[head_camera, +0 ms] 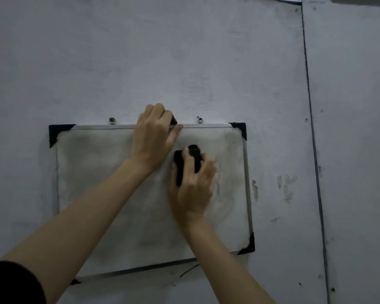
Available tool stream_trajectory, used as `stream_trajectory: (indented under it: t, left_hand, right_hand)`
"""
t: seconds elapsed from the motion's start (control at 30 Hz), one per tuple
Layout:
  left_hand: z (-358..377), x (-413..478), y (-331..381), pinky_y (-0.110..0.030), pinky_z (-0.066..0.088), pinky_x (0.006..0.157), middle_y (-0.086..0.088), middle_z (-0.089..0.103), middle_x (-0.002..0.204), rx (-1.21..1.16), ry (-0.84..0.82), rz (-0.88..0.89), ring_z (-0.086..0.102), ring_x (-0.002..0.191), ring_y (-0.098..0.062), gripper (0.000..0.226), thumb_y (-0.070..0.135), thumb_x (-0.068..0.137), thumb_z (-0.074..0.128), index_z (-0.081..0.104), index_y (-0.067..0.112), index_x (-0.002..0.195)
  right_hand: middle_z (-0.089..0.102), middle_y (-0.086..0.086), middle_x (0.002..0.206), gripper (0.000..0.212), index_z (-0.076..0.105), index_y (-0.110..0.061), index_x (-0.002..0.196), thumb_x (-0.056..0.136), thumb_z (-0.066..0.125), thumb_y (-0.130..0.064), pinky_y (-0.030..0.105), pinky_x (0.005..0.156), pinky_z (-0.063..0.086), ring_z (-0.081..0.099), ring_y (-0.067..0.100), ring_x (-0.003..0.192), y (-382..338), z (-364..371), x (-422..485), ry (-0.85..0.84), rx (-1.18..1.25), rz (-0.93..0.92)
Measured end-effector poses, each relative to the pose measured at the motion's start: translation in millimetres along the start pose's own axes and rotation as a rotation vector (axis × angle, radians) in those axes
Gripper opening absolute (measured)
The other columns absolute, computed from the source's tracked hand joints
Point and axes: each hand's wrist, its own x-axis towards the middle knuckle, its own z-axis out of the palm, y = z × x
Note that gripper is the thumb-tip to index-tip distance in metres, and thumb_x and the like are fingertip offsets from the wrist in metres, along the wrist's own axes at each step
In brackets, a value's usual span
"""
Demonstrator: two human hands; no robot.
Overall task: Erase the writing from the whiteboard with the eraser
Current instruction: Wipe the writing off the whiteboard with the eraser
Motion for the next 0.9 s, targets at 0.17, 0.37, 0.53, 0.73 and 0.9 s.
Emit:
stream_trajectory:
  t: [0.17, 0.37, 0.53, 0.73, 0.9]
  left_hand:
    - [0.3, -1.6, -1.5, -0.041, 0.042, 0.068, -0.013, 0.052, 0.083, -0.032, 0.027, -0.003, 0.048, 0.080, -0.031, 0.021, 0.020, 0.084, 0.066, 0.057, 0.003, 0.076]
    - [-2.6, -0.3, 2.0, -0.037, 0.039, 0.067, -0.013, 0.052, 0.080, -0.051, 0.059, -0.033, 0.047, 0.079, -0.030, 0.022, 0.016, 0.079, 0.073, 0.056, 0.004, 0.073]
    - [-1.4, -0.1, 4.2, -0.038, 0.041, 0.067, -0.012, 0.053, 0.080, -0.069, 0.057, -0.060, 0.048, 0.080, -0.031, 0.022, 0.016, 0.076, 0.074, 0.056, 0.005, 0.072]
    - [3.9, -3.1, 1.7, -0.041, 0.044, 0.067, -0.013, 0.053, 0.082, -0.055, 0.075, -0.072, 0.049, 0.081, -0.032, 0.022, 0.017, 0.077, 0.073, 0.057, 0.003, 0.074]
    - [7.9, -7.7, 3.6, -0.039, 0.040, 0.069, -0.013, 0.053, 0.084, -0.046, 0.108, -0.118, 0.047, 0.082, -0.031, 0.020, 0.016, 0.079, 0.071, 0.057, 0.003, 0.076]
  right_hand:
    - [0.054, 0.020, 0.113, 0.037, 0.065, -0.013, 0.121, 0.087, 0.076, -0.022, 0.042, 0.066, 0.056, 0.053, 0.031, 0.096, 14.5, -8.1, -0.7, -0.026, -0.027, -0.169]
    - [0.051, 0.020, 0.115, 0.034, 0.063, -0.010, 0.121, 0.092, 0.061, -0.028, 0.048, 0.069, 0.059, 0.051, 0.031, 0.101, 49.8, -29.3, 15.7, 0.082, -0.101, 0.124]
    - [0.051, 0.019, 0.114, 0.034, 0.065, -0.010, 0.119, 0.092, 0.058, -0.030, 0.042, 0.075, 0.058, 0.047, 0.026, 0.103, 0.2, -8.5, 3.1, 0.161, -0.042, 0.307]
    - [0.057, 0.022, 0.113, 0.034, 0.068, -0.012, 0.119, 0.087, 0.076, -0.021, 0.041, 0.070, 0.053, 0.055, 0.031, 0.094, -7.8, -6.0, -26.1, -0.030, -0.043, -0.126]
    - [0.054, 0.021, 0.112, 0.035, 0.064, -0.012, 0.122, 0.091, 0.064, -0.028, 0.045, 0.069, 0.058, 0.053, 0.032, 0.098, 55.3, -29.0, 4.3, 0.056, -0.127, -0.015]
